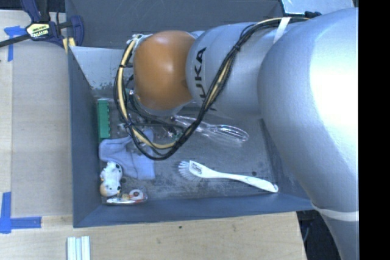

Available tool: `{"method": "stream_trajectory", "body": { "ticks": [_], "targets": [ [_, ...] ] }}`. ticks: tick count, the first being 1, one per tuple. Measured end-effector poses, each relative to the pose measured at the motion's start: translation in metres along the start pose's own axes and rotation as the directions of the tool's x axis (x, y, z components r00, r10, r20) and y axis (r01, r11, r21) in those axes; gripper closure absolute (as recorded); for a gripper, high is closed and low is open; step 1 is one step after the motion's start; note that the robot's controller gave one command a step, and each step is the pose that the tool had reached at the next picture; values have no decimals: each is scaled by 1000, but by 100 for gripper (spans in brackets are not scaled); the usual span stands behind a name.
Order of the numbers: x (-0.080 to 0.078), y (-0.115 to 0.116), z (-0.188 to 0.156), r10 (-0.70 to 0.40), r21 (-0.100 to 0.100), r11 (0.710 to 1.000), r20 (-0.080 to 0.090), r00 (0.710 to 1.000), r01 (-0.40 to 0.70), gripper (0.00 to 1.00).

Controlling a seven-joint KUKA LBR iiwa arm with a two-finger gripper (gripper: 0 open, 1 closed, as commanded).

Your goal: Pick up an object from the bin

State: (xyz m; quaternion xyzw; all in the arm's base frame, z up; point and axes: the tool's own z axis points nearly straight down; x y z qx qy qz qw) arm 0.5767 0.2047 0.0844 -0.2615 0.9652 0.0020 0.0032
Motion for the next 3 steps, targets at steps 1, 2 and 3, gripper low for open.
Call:
{"method": "stream_trajectory", "body": {
  "ticks": [1, 2, 3],
  "targets": [
    [1, 0, -23, 1, -1, 1000, -3, 1000, -1, 100],
    [-1, 0, -43, 1, 0, 1000, 3, 1000, -1, 100],
    [-1, 0, -46, 2, 0, 1000, 4, 1000, -2, 100]
  ]
}}
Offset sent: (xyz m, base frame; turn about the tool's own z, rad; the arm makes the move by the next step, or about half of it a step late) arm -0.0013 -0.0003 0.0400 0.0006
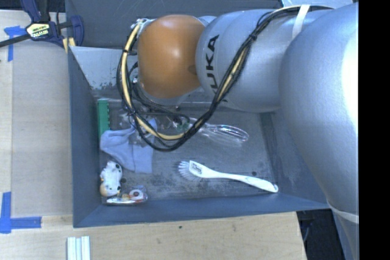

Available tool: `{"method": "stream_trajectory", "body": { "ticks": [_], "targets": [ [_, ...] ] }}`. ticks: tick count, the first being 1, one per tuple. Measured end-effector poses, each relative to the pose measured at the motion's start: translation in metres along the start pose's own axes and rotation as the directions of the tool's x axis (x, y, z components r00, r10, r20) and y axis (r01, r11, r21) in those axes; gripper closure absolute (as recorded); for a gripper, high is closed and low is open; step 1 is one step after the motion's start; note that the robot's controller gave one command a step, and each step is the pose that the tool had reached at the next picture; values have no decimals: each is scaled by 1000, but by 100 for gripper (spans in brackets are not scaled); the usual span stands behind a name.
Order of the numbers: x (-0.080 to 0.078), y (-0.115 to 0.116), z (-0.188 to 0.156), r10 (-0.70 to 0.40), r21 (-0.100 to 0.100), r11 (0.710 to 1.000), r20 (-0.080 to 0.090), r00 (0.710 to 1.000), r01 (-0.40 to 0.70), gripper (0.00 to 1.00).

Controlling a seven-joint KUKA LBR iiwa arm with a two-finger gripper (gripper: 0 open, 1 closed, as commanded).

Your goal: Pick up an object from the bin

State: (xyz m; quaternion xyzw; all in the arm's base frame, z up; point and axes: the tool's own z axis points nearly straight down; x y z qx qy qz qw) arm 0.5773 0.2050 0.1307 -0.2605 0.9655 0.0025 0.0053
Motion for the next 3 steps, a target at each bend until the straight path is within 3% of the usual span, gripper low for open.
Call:
{"method": "stream_trajectory", "body": {
  "ticks": [1, 2, 3],
  "targets": [
    [0, 0, -2, 1, 0, 1000, 0, 1000, -1, 100],
    [1, 0, -28, 2, -1, 1000, -5, 1000, -2, 100],
    [-1, 0, -50, 2, 0, 1000, 1, 1000, -2, 100]
  ]
}}
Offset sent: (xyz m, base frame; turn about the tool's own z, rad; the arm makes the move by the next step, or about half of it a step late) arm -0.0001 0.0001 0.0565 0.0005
